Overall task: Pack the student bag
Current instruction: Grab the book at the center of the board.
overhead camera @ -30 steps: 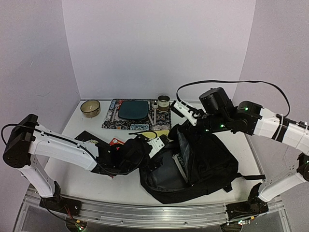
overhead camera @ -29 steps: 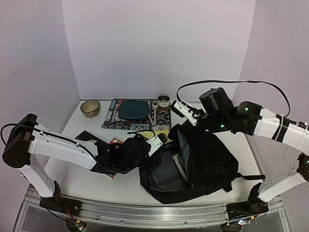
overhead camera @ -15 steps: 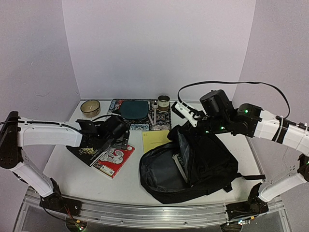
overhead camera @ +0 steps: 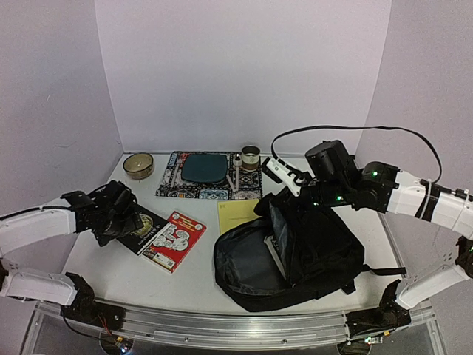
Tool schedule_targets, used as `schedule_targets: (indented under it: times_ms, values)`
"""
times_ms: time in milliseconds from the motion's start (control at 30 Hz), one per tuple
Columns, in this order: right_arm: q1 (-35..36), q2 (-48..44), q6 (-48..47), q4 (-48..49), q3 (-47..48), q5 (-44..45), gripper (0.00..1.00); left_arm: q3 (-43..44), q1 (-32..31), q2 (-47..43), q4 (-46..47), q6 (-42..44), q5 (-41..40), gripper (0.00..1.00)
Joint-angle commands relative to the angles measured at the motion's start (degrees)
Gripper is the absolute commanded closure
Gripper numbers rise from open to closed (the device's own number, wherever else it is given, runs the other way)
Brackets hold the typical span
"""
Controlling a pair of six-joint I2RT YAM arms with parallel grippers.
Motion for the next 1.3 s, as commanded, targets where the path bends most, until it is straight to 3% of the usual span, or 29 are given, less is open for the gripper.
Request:
schedule_targets:
  times_ms: [0, 333, 600, 900, 1267]
  values:
    - [-0.06, -0.87, 0.62, 2.52, -0.46, -0.47, 1.0, -7.47, 5.6, -9.39, 6.29, -4.11, 10.13, 0.01]
    - [-0.05, -1.27, 0.62, 2.92, -0.18, -0.47, 1.0, -22.73, 17.02, -17.64, 21.89, -9.17, 27.3, 0.01]
    - [-0.04, -2.16, 0.71, 2.93, -0.75, -0.47, 1.0, -31.67, 19.29, -22.85, 32.14, -16.33, 31.6, 0.03]
    - [0.01, -2.01, 0.71, 3.06, -0.84, -0.43, 1.0, -40.44, 19.72, -18.92, 50.12, -25.33, 36.77, 0.13]
    - [0.01, -1.74, 0.51, 3.26, -0.48, -0.46, 1.0, -44.78, 19.69, -23.09, 51.33, -31.85, 33.38, 0.27]
